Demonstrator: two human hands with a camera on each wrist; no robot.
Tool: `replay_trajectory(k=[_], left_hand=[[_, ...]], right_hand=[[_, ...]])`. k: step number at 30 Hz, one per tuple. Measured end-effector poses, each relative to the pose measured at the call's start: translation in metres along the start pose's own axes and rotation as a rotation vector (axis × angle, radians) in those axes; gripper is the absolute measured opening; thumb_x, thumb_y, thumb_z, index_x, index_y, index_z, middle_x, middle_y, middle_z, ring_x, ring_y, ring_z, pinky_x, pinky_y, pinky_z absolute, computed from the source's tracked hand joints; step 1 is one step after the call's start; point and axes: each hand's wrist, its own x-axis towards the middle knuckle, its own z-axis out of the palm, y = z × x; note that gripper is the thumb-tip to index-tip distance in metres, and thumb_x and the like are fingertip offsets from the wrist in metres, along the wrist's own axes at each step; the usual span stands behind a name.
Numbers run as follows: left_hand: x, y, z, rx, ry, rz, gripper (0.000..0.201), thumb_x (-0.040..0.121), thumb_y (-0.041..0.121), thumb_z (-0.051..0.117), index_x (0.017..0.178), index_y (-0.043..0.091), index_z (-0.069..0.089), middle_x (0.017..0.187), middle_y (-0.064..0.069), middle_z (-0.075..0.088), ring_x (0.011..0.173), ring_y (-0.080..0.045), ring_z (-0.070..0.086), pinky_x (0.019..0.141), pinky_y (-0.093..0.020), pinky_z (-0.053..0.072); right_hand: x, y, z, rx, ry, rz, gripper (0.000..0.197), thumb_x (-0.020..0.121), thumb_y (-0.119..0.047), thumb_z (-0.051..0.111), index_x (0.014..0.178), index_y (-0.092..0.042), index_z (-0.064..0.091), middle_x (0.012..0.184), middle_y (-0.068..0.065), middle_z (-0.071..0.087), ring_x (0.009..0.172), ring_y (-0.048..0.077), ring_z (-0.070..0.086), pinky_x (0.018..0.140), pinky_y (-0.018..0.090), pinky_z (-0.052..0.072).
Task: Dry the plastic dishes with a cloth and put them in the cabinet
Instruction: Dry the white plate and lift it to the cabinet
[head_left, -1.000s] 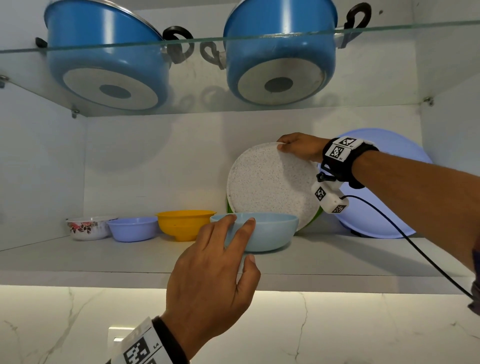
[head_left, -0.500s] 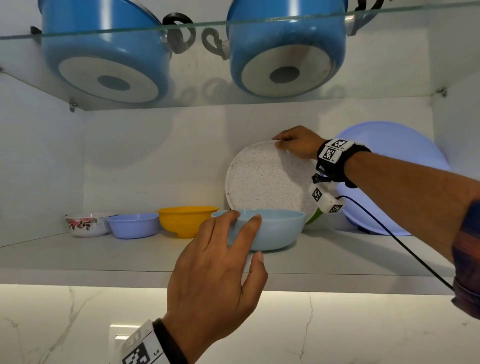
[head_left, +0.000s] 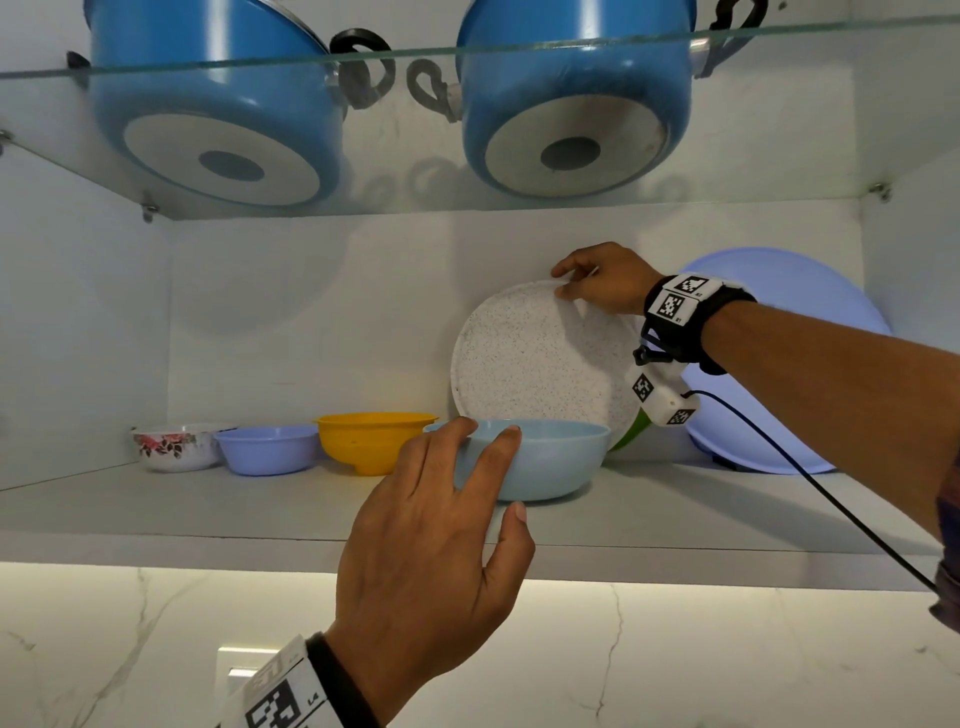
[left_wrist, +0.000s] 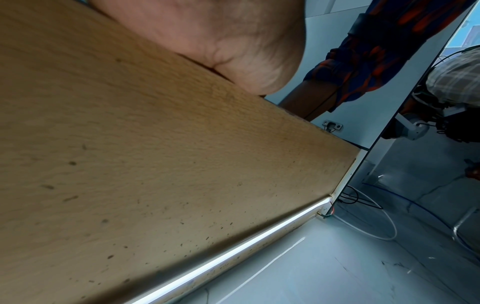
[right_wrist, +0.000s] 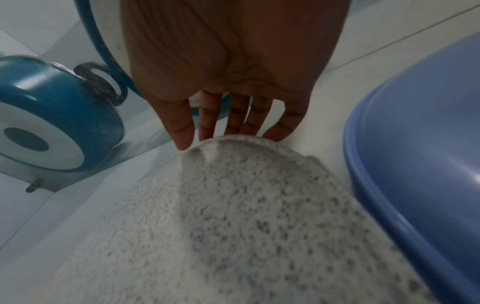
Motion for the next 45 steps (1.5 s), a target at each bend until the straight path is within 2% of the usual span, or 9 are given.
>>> replay_trajectory(k=[6, 10, 13, 16, 21, 24, 27, 32, 45], left_hand=[[-0.001, 0.002, -0.003, 0.007, -0.014, -0.011, 0.053, 0.091, 0.045, 0.040, 0.136, 0.020, 0.056, 0.127, -0.009, 0.060, 0.110, -0.024, 0.058, 0.074, -0.028, 0.049], [0.000, 0.002, -0.004, 0.016, -0.011, -0.004, 0.053, 0.091, 0.044, 0.040, 0.135, 0.019, 0.057, 0.125, -0.009, 0.060, 0.109, -0.023, 0.058, 0.074, -0.025, 0.043], [0.000, 0.002, -0.003, 0.023, -0.005, 0.001, 0.053, 0.091, 0.044, 0.040, 0.134, 0.019, 0.058, 0.125, -0.009, 0.060, 0.109, -0.023, 0.058, 0.075, -0.024, 0.042], [0.000, 0.001, -0.001, 0.020, -0.003, -0.008, 0.054, 0.092, 0.046, 0.039, 0.134, 0.019, 0.060, 0.125, -0.009, 0.062, 0.109, -0.024, 0.060, 0.075, -0.026, 0.047], [-0.001, 0.001, 0.000, 0.013, 0.008, -0.009, 0.054, 0.091, 0.046, 0.039, 0.133, 0.019, 0.060, 0.123, -0.009, 0.063, 0.106, -0.023, 0.062, 0.075, -0.026, 0.048], [-0.001, 0.001, 0.000, 0.014, 0.006, -0.007, 0.053, 0.091, 0.046, 0.040, 0.133, 0.020, 0.058, 0.124, -0.008, 0.062, 0.107, -0.023, 0.061, 0.074, -0.027, 0.049], [-0.001, 0.001, -0.001, 0.029, 0.004, 0.000, 0.052, 0.091, 0.045, 0.040, 0.134, 0.021, 0.057, 0.125, -0.007, 0.061, 0.108, -0.021, 0.058, 0.075, -0.024, 0.043], [-0.001, 0.001, -0.002, 0.030, 0.010, 0.008, 0.052, 0.091, 0.044, 0.041, 0.136, 0.022, 0.056, 0.127, -0.006, 0.058, 0.110, -0.020, 0.055, 0.075, -0.024, 0.042], [-0.001, 0.001, -0.007, -0.007, 0.068, 0.037, 0.054, 0.091, 0.043, 0.045, 0.138, 0.019, 0.052, 0.129, -0.005, 0.052, 0.115, -0.021, 0.051, 0.080, -0.028, 0.043]], right_hand=[[-0.005, -0.003, -0.011, -0.002, 0.066, -0.034, 0.029, 0.089, -0.029, 0.071, 0.118, -0.025, 0.070, 0.102, 0.000, 0.066, 0.098, 0.015, 0.057, 0.084, 0.023, 0.038], [-0.011, -0.002, -0.019, -0.097, 0.106, -0.045, 0.015, 0.088, -0.027, 0.070, 0.101, -0.026, 0.076, 0.095, -0.007, 0.066, 0.093, 0.013, 0.058, 0.081, 0.025, 0.039], [-0.017, 0.002, -0.018, -0.239, 0.088, -0.072, 0.019, 0.090, -0.034, 0.067, 0.106, -0.026, 0.075, 0.093, -0.006, 0.067, 0.092, 0.016, 0.061, 0.080, 0.026, 0.040], [-0.017, 0.007, -0.014, -0.337, 0.103, -0.099, 0.026, 0.095, -0.032, 0.062, 0.116, -0.020, 0.074, 0.108, 0.001, 0.072, 0.100, 0.021, 0.064, 0.082, 0.025, 0.041], [-0.008, 0.016, 0.000, -0.422, 0.031, -0.052, 0.029, 0.096, -0.027, 0.059, 0.124, -0.022, 0.069, 0.130, 0.003, 0.063, 0.113, 0.025, 0.059, 0.090, 0.029, 0.042], [-0.004, 0.017, 0.006, -0.427, 0.034, -0.044, 0.028, 0.092, -0.026, 0.063, 0.119, -0.028, 0.068, 0.123, 0.003, 0.064, 0.107, 0.024, 0.059, 0.083, 0.026, 0.041], [-0.002, 0.016, 0.011, -0.444, 0.056, -0.083, 0.033, 0.089, -0.024, 0.068, 0.122, -0.025, 0.067, 0.123, 0.004, 0.058, 0.112, 0.025, 0.055, 0.083, 0.025, 0.036], [-0.003, 0.011, 0.011, -0.453, 0.108, -0.054, 0.030, 0.089, -0.036, 0.063, 0.119, -0.031, 0.065, 0.121, 0.000, 0.060, 0.111, 0.024, 0.056, 0.087, 0.031, 0.043], [-0.042, -0.016, -0.024, -0.546, 0.065, -0.005, 0.017, 0.084, -0.037, 0.065, 0.095, -0.029, 0.076, 0.098, -0.002, 0.072, 0.089, 0.025, 0.064, 0.073, 0.031, 0.045]])
